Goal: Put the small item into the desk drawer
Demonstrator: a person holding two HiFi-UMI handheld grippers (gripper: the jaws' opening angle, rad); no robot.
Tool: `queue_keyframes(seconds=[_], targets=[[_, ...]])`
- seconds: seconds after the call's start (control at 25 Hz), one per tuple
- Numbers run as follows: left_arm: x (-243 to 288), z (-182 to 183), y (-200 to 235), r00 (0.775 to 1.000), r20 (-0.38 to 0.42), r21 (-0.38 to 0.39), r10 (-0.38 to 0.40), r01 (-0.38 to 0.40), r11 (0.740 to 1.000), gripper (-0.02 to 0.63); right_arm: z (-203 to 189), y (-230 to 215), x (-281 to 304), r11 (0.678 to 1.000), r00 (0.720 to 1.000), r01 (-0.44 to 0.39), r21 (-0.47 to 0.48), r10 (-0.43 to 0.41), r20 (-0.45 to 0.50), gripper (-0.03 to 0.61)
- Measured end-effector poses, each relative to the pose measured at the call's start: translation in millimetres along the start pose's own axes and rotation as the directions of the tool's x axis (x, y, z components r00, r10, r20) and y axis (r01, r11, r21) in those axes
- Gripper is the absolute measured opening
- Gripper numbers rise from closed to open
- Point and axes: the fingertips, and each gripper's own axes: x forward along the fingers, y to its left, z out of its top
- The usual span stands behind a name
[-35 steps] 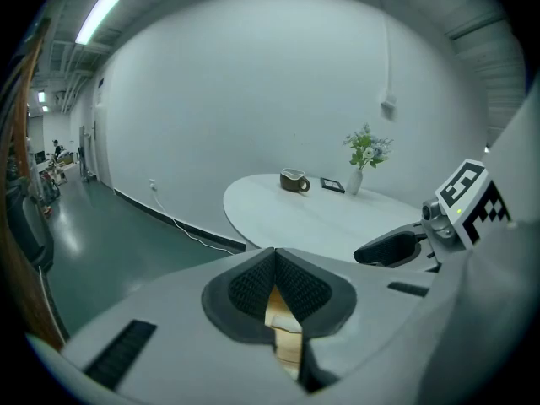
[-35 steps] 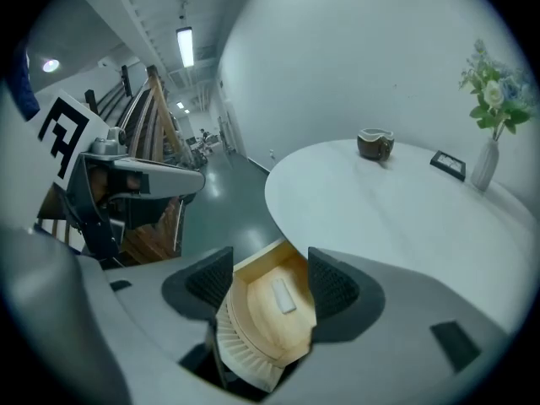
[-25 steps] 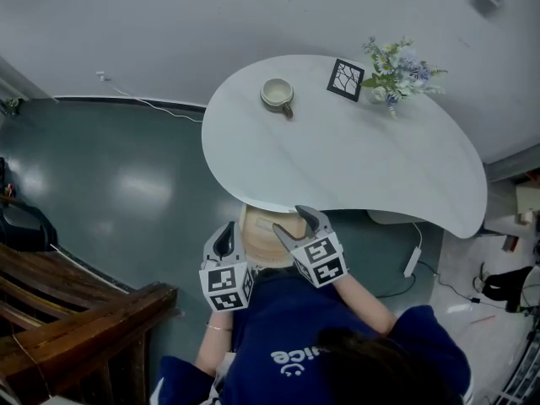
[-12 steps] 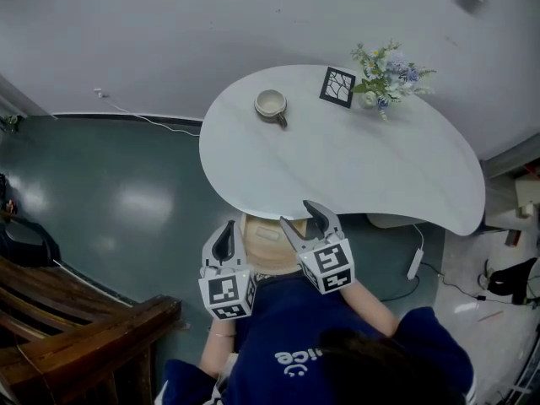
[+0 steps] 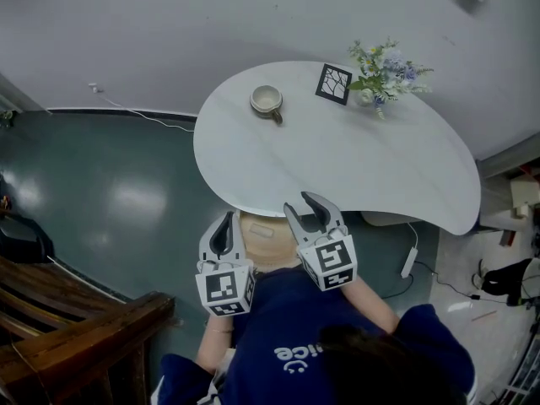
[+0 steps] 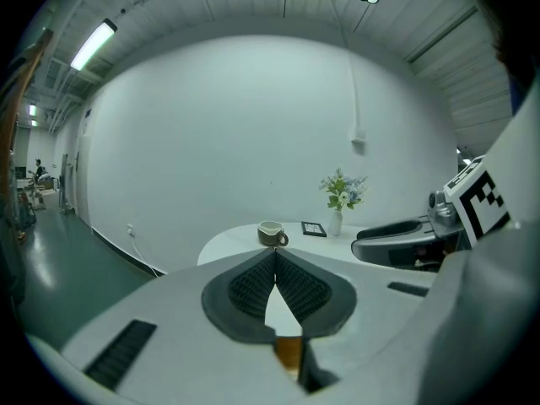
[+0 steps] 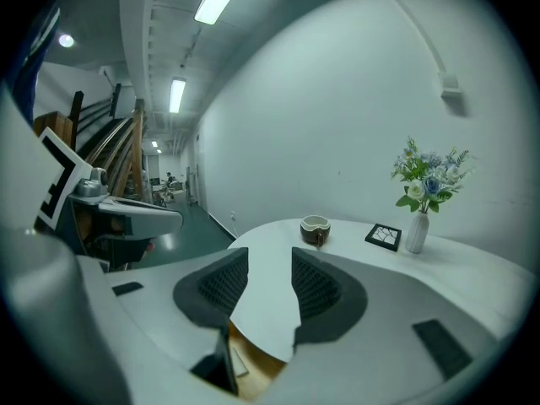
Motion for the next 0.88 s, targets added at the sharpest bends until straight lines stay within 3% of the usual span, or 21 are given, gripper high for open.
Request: queue_keyframes(seconds=[0.16, 0.36, 0.88], targets=[[3.1, 6.2, -4.8, 1.000, 0.010, 0.009, -0.012, 0.012, 1.000, 0.004, 2.9, -3.9, 0.0, 1.000, 1.000, 0.009, 0.003, -0.009, 0.009, 0.140], [2.5, 6.2, -8.1, 1.000, 0.006, 0.014, -0.020, 0.020, 1.000, 0.003, 5.5, -1.8, -0.8, 1.000, 1.000, -0.005, 0.013, 0.005, 0.025, 0.041], [7.4, 5.1, -9.7, 1.000, -0.005, 0.023, -0.031, 0.031, 0.999, 0.003, 4.9, -3.9, 1.7, 0.999, 0.999, -0.010, 0.048, 0.008, 0.041, 0.006]])
